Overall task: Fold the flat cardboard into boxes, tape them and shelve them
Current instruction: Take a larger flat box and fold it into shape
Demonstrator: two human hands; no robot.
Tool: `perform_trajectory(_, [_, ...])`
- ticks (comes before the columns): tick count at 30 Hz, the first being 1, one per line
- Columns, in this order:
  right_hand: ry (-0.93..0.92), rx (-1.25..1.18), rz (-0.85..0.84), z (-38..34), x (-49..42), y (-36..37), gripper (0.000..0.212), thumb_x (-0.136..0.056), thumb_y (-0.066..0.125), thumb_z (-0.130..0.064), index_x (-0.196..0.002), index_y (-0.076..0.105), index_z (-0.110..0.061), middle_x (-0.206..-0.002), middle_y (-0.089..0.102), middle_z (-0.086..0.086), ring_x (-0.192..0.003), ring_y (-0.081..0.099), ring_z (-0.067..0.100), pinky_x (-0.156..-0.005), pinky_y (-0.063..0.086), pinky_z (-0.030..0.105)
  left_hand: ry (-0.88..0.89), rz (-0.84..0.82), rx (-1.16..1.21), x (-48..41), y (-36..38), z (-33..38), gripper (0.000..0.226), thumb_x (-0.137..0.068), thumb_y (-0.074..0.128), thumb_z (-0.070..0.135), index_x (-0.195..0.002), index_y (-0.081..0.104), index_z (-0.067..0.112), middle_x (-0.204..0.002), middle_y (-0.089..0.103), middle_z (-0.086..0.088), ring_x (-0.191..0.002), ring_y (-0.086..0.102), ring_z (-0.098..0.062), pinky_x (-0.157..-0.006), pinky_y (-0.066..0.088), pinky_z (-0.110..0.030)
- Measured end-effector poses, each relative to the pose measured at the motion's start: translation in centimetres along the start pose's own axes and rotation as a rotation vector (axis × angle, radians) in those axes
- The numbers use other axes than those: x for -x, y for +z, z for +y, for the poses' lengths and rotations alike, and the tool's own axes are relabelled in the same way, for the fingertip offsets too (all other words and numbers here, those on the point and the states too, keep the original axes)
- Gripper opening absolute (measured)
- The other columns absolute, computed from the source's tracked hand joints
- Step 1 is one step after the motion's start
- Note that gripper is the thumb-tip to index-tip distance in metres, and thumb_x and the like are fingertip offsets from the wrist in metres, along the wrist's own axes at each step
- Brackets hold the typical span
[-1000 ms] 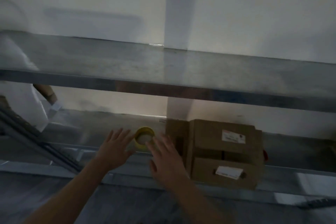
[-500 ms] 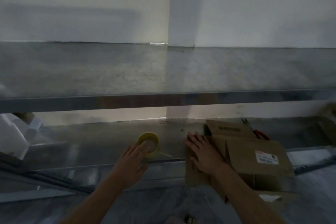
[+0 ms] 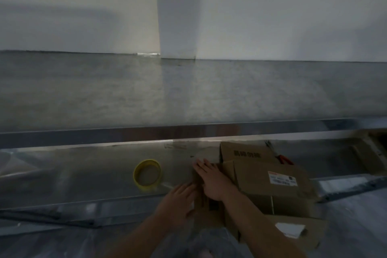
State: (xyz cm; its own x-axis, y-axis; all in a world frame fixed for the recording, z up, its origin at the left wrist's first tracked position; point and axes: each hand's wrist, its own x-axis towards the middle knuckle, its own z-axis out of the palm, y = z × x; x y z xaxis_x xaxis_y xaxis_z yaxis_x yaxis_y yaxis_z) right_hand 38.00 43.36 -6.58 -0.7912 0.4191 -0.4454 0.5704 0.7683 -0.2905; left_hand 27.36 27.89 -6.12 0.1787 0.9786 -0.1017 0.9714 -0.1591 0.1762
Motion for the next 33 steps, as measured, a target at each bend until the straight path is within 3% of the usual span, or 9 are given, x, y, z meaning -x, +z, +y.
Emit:
perform_trajectory(7, [-0.019,-0.015,0.005,0.4,-0.3,0.3,0.074,-0.098,0.039,-0.012,-0.157,-0.003,-0.026,-0.165,-0.008,-0.003,-0.150,-0.014,0.019,-0.120,-0.009,0.038,-0.069,-0.076,-0.098,-1.1,0.7,-0.2,0.071,-0.055,0.071,0.068,-0.112,0.073,0.025,-0.125,0.065,0.005,-0.111,0.065,-0.013,-0.087,0.056,-0.031])
perform_trajectory(12, [-0.037,-0.047,0.046,-0.2,0.7,-0.1,0.071,-0.102,0.043,-0.029,-0.157,0.000,-0.025,-0.165,-0.005,-0.001,-0.150,-0.012,0.020,-0.120,-0.004,0.036,-0.097,-0.071,-0.146,-1.5,0.9,-0.9,0.061,-0.054,0.077,0.062,-0.105,0.075,0.030,-0.116,0.069,0.011,-0.107,0.067,-0.018,-0.085,0.057,-0.040])
perform_trajectory(17, [-0.150,0.007,0.148,-3.1,2.8,-2.2,0.065,-0.101,0.046,-0.022,-0.157,0.013,-0.019,-0.164,0.007,0.006,-0.151,-0.004,0.022,-0.120,-0.002,0.035,-0.162,-0.075,-0.160,-2.0,0.0,-0.4,0.062,-0.046,0.083,0.063,-0.100,0.077,0.033,-0.108,0.072,0.012,-0.105,0.068,-0.019,-0.086,0.055,-0.042])
perform_trajectory(19, [-0.203,0.147,0.221,-4.1,3.9,-3.3,0.067,-0.097,0.052,-0.017,-0.155,0.019,-0.016,-0.162,0.015,0.010,-0.151,0.003,0.027,-0.121,0.000,0.039,-0.204,-0.140,-0.129,-2.2,0.0,-0.3,0.067,-0.067,0.073,0.061,-0.126,0.064,0.031,-0.133,0.060,0.007,-0.130,0.050,-0.025,-0.107,0.039,-0.047])
perform_trajectory(20, [-0.210,0.213,0.245,-4.4,4.5,-3.9,0.068,-0.095,0.055,-0.016,-0.154,0.022,-0.015,-0.161,0.018,0.012,-0.150,0.006,0.029,-0.121,0.001,0.041,-0.213,-0.165,-0.106,-2.4,0.4,-0.5,0.068,-0.082,0.059,0.058,-0.142,0.045,0.029,-0.150,0.042,0.005,-0.143,0.030,-0.026,-0.117,0.019,-0.048])
perform_trajectory(22, [-0.174,0.281,0.254,-4.6,5.8,-5.1,0.066,-0.095,0.056,-0.019,-0.153,0.024,-0.015,-0.159,0.023,0.015,-0.149,0.009,0.032,-0.121,0.005,0.045,-0.243,-0.279,-0.078,-2.7,0.8,-0.9,0.065,-0.095,0.037,0.051,-0.153,0.017,0.029,-0.161,0.014,0.006,-0.149,0.003,-0.025,-0.118,-0.007,-0.047])
perform_trajectory(28, [-0.099,0.207,0.387,-2.5,10.9,-8.9,0.052,-0.098,0.051,-0.024,-0.148,0.037,-0.022,-0.154,0.036,0.006,-0.144,0.024,0.028,-0.119,0.017,0.042,-0.285,-0.310,-0.059,-3.4,0.5,-1.7,0.065,-0.096,0.034,0.047,-0.153,0.003,0.038,-0.161,0.005,0.016,-0.149,0.009,-0.024,-0.118,-0.003,-0.049])
perform_trajectory(31, [-0.021,0.124,0.432,1.6,14.2,-10.1,0.049,-0.100,0.046,-0.033,-0.148,0.035,-0.029,-0.157,0.032,-0.001,-0.148,0.020,0.022,-0.119,0.008,0.037,-0.294,-0.308,-0.052,-3.4,0.8,-2.1,0.063,-0.097,0.031,0.047,-0.153,0.002,0.040,-0.160,0.002,0.019,-0.149,0.011,-0.024,-0.118,-0.001,-0.050])
perform_trajectory(33, [0.031,0.086,0.438,4.9,16.7,-10.2,0.049,-0.101,0.044,-0.040,-0.148,0.035,-0.033,-0.157,0.032,-0.005,-0.148,0.021,0.018,-0.121,0.011,0.036,-0.296,-0.320,-0.052,-3.6,1.0,-2.2,0.062,-0.098,0.028,0.048,-0.152,0.001,0.040,-0.160,0.001,0.019,-0.149,0.011,-0.024,-0.118,-0.001,-0.051])
